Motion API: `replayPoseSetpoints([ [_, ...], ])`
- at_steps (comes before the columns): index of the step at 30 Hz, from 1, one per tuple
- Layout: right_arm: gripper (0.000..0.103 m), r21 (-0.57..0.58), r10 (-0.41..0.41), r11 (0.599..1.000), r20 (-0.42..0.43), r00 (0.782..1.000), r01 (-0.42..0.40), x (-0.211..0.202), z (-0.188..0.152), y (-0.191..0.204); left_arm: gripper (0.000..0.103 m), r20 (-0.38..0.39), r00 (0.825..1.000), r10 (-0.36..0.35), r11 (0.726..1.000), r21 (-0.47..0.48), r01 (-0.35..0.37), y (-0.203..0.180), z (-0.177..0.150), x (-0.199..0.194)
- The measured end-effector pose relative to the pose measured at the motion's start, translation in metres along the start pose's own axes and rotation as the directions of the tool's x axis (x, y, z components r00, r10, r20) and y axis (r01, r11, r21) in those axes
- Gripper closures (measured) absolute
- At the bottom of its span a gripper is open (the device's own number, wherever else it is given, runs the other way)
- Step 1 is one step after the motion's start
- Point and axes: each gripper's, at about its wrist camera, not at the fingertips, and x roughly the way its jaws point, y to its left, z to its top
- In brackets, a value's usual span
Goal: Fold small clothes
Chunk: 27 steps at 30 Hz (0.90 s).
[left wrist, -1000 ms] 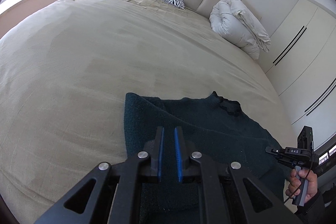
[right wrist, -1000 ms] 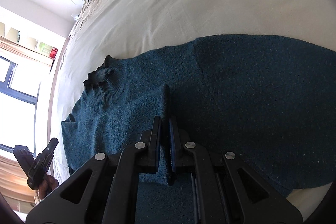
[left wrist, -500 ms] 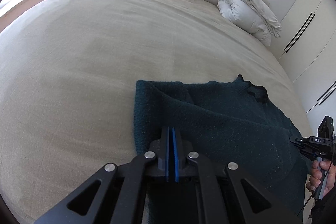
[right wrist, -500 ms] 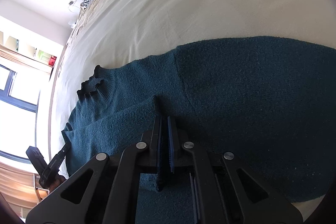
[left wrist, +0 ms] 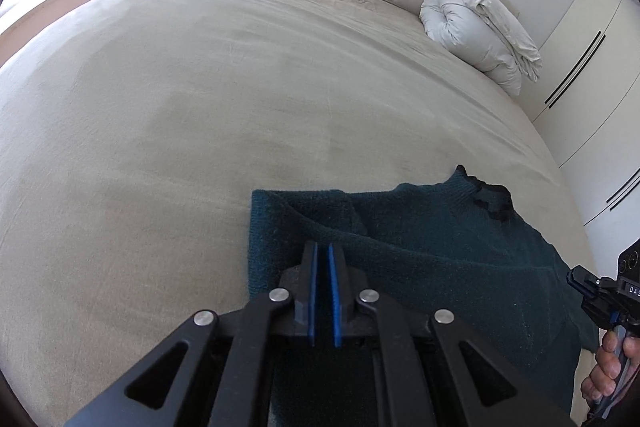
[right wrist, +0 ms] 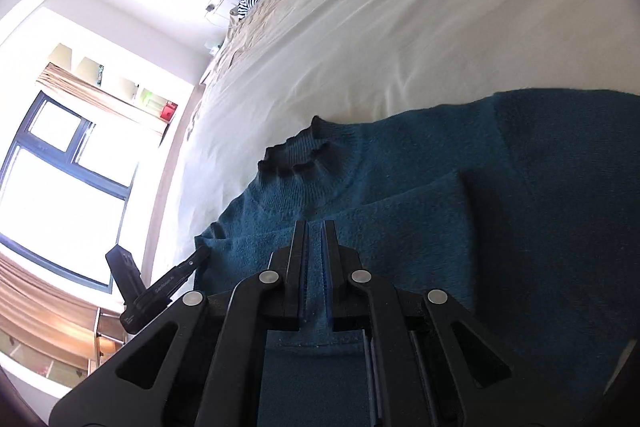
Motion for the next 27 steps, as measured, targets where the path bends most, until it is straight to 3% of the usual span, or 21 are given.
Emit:
replayPoseSetpoints([
  [2, 0.097, 0.036, 0.029, 0.999, -0.056, 0.998, -0.027, 0.029, -0.005, -0.006, 0.098, 0.014, 0.998, -0.054, 0.998, -0.036, 0.055, 0.013, -0.002, 0.004],
  [4, 0.1, 0.092, -0.007, 0.996, -0.078, 0.997, 0.014, 0.048, -0.009, -0.025, 0.099, 0.011, 0.99, -0.139, 0.984, -0.109, 0.139, 0.029, -0.002, 0.004],
  [7, 0.103, 0.161, 0.109, 0.982, -0.034, 0.993, -0.103, 0.044, -0.012, -0.05, 0.099, -0.001, 0.984, -0.177, 0.977, -0.123, 0.176, 0.037, 0.0, 0.001],
  [9, 0.103, 0.163, 0.11, 0.981, -0.006, 0.994, -0.108, 0.035, -0.013, -0.056, 0.099, -0.008, 0.983, -0.186, 0.974, -0.135, 0.183, 0.036, 0.008, 0.0],
  [18, 0.103, 0.16, 0.135, 0.978, -0.006, 0.991, -0.133, 0.035, -0.015, -0.064, 0.099, -0.041, 0.987, -0.153, 0.986, -0.076, 0.149, 0.031, 0.029, 0.023],
  [24, 0.103, 0.143, 0.117, 0.983, -0.01, 0.993, -0.114, 0.013, -0.024, -0.074, 0.096, 0.022, 0.993, -0.114, 0.993, -0.009, 0.114, 0.018, -0.002, -0.015],
  [27, 0.101, 0.147, 0.121, 0.982, 0.003, 0.993, -0.12, -0.002, -0.036, -0.085, 0.094, 0.022, 0.998, -0.053, 0.994, 0.1, 0.051, 0.002, -0.029, -0.028],
])
